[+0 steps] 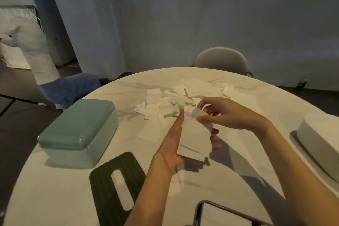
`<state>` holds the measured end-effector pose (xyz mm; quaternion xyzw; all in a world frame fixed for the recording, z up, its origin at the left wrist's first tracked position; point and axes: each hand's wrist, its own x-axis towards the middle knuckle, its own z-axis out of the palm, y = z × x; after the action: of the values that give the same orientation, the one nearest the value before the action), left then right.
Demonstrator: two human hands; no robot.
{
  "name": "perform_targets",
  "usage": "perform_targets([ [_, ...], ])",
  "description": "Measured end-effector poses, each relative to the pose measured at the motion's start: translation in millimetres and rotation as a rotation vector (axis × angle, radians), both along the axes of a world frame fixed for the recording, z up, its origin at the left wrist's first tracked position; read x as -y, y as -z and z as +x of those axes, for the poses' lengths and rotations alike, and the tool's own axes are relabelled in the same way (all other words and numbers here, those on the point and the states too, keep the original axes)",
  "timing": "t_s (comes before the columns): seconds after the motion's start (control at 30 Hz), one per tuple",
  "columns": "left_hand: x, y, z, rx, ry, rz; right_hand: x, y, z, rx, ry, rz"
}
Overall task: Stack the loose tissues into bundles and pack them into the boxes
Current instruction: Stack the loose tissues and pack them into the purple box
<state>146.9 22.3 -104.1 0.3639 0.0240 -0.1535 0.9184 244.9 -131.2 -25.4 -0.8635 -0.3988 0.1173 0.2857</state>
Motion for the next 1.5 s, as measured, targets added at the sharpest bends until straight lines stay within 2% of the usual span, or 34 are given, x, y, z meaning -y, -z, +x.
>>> perform_targets([
  [0.27,3,12,8,0.014,-0.08,0.134,-3,8,8,0.146,0.088,0.206],
  [0.37,6,12,8,0.032,-0.142,0.258,-3,8,9,0.164,0.121,0.291],
  [0.47,4,14,10,0.001,-0.107,0.214,3,-1,11,0.17,0.143,0.356],
  [0.53,2,15,11,-0.027,-0.075,0.125,12,-10,8,0.079,0.121,0.418],
  [0.6,2,15,11,-0.035,-0.103,0.047,20,-19,2,-0.1,0.041,0.486],
  [0.67,4,14,10,-0.02,-0.115,-0.028,20,-21,-3,-0.222,-0.044,0.468],
  [0.7,6,12,8,-0.014,-0.121,-0.041,16,-19,-4,-0.218,-0.056,0.412],
  [0.8,9,6,5,0.011,-0.096,-0.07,-2,0,1,-0.036,-0.011,0.218],
  [0.87,8,4,3,0.018,-0.077,-0.089,-8,13,11,0.071,0.042,0.217],
  [0.97,5,3,3,0.042,-0.153,-0.051,4,32,36,0.176,0.246,0.221],
  [1.03,3,2,3,0.011,-0.223,-0.068,15,50,54,0.242,0.337,0.057],
  [1.13,4,1,4,-0.056,-0.291,-0.067,17,75,67,0.313,0.344,-0.138],
  [1.3,7,0,5,-0.088,-0.32,-0.025,4,93,77,0.506,0.417,-0.039],
  [1.5,5,1,8,-0.096,-0.336,-0.018,10,86,76,0.56,0.49,0.169],
])
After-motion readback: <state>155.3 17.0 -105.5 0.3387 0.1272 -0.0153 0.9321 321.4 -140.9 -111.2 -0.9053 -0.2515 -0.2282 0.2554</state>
